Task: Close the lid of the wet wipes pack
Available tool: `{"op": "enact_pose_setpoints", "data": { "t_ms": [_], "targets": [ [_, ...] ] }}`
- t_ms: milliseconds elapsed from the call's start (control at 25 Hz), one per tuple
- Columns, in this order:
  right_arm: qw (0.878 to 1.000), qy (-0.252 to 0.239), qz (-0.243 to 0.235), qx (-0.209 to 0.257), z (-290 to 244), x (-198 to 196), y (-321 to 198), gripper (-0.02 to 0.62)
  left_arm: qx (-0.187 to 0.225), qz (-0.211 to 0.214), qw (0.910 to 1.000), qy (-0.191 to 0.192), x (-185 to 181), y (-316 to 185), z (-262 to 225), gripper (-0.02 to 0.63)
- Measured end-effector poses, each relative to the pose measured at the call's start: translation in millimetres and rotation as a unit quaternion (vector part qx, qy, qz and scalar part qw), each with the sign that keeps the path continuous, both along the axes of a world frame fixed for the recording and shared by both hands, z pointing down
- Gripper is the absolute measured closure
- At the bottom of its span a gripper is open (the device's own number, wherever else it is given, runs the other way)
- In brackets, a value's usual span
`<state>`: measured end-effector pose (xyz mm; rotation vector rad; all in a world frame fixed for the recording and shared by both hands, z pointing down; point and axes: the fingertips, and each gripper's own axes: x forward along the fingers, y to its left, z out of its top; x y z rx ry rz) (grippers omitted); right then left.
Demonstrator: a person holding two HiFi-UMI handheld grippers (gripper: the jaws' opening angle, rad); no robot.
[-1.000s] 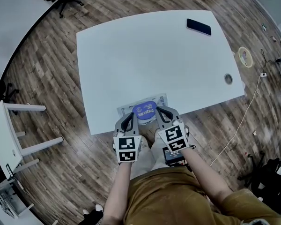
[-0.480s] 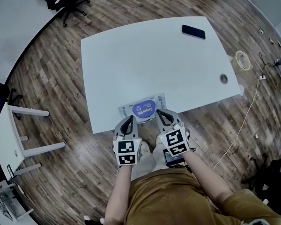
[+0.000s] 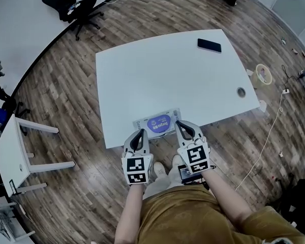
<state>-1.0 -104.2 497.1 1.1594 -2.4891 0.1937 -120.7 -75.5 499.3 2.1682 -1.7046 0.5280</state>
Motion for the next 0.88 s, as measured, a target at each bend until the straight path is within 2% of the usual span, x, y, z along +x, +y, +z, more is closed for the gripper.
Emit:
{"op": "enact_pose_setpoints", "data": {
  "t_ms": [400,680,880],
  "targets": [
    [0.998,-0.023,0.007,0.058,-53,4,2,0.588,0.063,0.009,0.9980,0.005,4,-1,-50,0.612],
    [0.996,-0.048,0.017,0.071,-89,0,5,0.588,0.120,0.001,0.9928,0.004,-2,0,-93,0.614],
    [0.994,-0.064,0.021,0.091,-112,-4,8,0.588,0.139,-0.003,0.9902,0.001,-7,4,-107,0.612]
  ]
}}
